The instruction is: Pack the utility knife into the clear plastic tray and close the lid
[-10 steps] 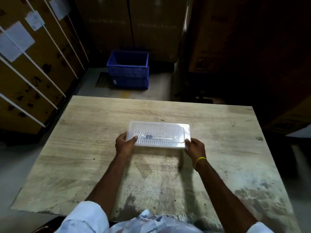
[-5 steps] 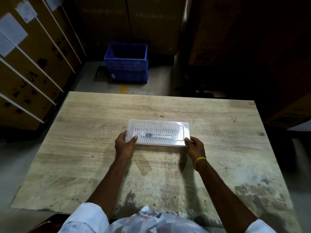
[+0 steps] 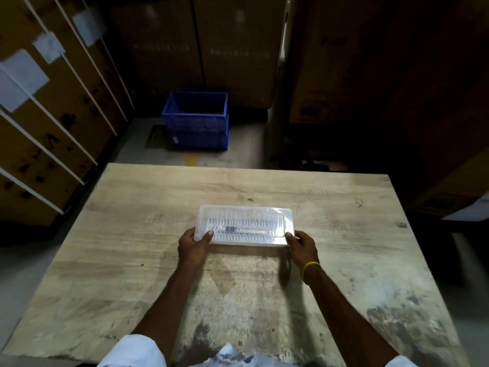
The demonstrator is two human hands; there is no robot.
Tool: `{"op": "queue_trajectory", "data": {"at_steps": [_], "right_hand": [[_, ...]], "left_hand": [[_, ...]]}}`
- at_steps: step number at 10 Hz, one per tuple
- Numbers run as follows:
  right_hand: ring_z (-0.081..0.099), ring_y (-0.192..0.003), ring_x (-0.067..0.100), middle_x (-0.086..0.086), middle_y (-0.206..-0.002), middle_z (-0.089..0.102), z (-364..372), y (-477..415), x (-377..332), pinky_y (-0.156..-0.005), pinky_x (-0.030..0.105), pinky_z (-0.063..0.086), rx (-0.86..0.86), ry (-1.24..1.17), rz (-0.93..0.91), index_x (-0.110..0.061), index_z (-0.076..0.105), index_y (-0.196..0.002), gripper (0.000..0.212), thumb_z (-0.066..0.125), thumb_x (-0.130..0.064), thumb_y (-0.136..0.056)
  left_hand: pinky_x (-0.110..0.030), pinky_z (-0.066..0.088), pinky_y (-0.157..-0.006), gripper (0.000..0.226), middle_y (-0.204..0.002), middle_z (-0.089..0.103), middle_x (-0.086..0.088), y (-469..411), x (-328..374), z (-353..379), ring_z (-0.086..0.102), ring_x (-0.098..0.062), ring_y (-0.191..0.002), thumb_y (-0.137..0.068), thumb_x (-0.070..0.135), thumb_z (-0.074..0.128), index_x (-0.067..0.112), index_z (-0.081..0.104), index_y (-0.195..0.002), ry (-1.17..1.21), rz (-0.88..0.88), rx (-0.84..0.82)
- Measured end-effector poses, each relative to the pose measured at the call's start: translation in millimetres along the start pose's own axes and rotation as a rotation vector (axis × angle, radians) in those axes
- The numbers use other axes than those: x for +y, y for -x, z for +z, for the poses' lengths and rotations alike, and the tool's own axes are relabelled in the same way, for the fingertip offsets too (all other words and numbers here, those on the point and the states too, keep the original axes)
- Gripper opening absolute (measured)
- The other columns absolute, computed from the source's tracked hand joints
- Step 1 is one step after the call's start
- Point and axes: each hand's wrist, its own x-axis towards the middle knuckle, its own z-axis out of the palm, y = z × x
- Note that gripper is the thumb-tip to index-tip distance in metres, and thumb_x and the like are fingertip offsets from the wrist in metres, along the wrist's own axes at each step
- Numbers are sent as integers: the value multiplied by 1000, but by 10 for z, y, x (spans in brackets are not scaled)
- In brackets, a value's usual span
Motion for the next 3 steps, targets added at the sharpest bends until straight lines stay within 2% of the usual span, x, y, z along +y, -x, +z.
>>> {"op": "queue_trajectory", "data": {"at_steps": [1, 2, 3], "right_hand": [[71, -95, 30, 11, -101, 75, -7, -31, 0, -91, 50, 56, -8, 2, 36, -14, 72, -105, 31, 72, -37, -84], [72, -90, 31, 10, -100, 76, -10, -78, 24, -89, 52, 57, -4, -15, 83, -16, 72, -104, 35, 76, -40, -78], [71, -94, 31, 5, -103, 75, -47, -44, -86, -93, 49, 56, 71, -58, 96, -20, 70, -107, 37, 78, -42, -78]], "left_hand": [[-39, 59, -82, 54, -103, 75, -10, -5, 25, -35, 72, -28, -92, -75, 35, 82, 7, 68, -119, -35, -3, -29], [-39, 58, -83, 51, -105, 75, -11, -21, 52, -50, 71, -28, -92, -77, 32, 81, 7, 68, -119, -53, 9, -49], [-36, 54, -86, 51, -115, 72, -15, 7, 149, -66, 69, -30, -98, -81, 29, 79, 4, 64, -123, -34, 1, -20]]}}
